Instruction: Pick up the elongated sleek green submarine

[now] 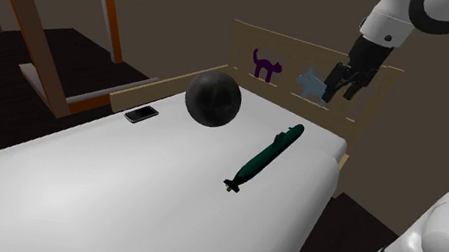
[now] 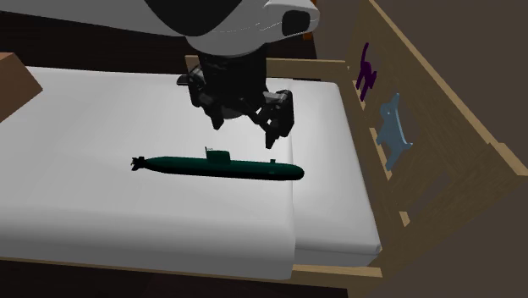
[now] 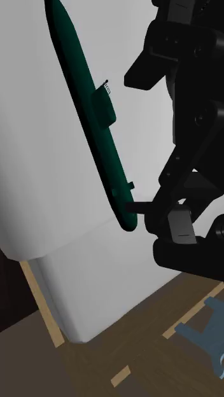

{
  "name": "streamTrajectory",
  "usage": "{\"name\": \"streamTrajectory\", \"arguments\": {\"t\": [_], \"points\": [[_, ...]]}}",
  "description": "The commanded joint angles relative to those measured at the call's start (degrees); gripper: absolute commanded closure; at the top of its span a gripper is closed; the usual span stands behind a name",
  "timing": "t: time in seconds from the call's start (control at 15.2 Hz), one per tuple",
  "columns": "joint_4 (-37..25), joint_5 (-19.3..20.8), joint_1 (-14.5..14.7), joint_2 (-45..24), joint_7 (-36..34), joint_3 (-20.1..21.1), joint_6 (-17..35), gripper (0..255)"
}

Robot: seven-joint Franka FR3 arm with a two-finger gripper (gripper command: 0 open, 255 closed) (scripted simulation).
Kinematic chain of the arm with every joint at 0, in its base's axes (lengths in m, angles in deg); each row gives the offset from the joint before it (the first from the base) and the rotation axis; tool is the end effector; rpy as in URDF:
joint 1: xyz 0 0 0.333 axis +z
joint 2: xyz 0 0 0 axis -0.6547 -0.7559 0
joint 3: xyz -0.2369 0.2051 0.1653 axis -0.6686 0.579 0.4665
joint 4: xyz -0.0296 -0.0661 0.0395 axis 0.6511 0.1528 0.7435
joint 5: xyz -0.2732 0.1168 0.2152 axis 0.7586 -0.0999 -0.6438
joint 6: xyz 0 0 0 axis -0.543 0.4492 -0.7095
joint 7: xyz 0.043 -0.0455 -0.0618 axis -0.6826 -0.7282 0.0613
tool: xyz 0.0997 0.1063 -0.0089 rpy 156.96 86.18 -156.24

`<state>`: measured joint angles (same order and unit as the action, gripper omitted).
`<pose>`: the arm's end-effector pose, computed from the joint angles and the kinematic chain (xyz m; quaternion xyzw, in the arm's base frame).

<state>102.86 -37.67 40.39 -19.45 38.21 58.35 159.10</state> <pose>0.2851 0.0098 0.5979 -0.9949 0.0725 -0.0678 0.0160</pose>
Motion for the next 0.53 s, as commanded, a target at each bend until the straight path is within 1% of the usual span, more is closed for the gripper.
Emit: {"name": "streamTrajectory", "arguments": {"t": [0.0, 0.2, 0.46], "points": [[0.0, 0.0, 0.0, 0.0, 0.0, 0.0, 0.0, 0], [1.9, -3.4, -2.8, -1.2, -15.5, 6.0, 1.5, 0], [2.1, -7.9, -6.5, -5.3, -35.9, 13.9, 4.0, 0]]}}
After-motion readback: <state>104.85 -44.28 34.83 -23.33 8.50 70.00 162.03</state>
